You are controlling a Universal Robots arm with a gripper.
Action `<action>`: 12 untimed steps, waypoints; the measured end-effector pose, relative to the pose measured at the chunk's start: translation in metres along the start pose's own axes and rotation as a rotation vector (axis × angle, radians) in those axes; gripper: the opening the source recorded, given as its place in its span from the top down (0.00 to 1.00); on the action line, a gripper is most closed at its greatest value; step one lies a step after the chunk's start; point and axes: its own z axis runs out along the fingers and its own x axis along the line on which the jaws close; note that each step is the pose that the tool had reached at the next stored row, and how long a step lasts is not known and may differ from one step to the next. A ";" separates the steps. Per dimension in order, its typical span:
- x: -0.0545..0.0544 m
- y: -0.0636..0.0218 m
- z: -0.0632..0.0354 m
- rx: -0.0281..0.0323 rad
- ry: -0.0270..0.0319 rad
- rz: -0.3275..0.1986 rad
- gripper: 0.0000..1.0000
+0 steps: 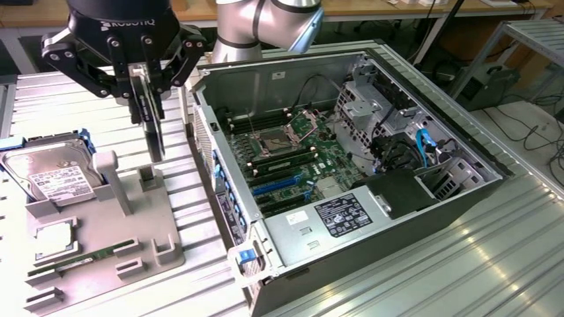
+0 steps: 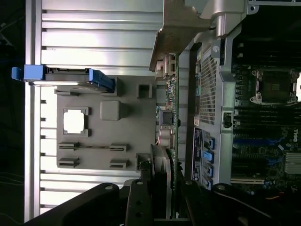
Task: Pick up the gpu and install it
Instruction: 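Pick up the gpu and move the gpu toward the slot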
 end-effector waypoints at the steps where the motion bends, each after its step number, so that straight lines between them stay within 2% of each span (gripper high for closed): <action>1: -0.001 0.0000 0.0000 0.0000 0.0001 0.000 0.72; 12: -0.022 -0.0007 -0.0003 0.0001 0.0001 0.000 0.72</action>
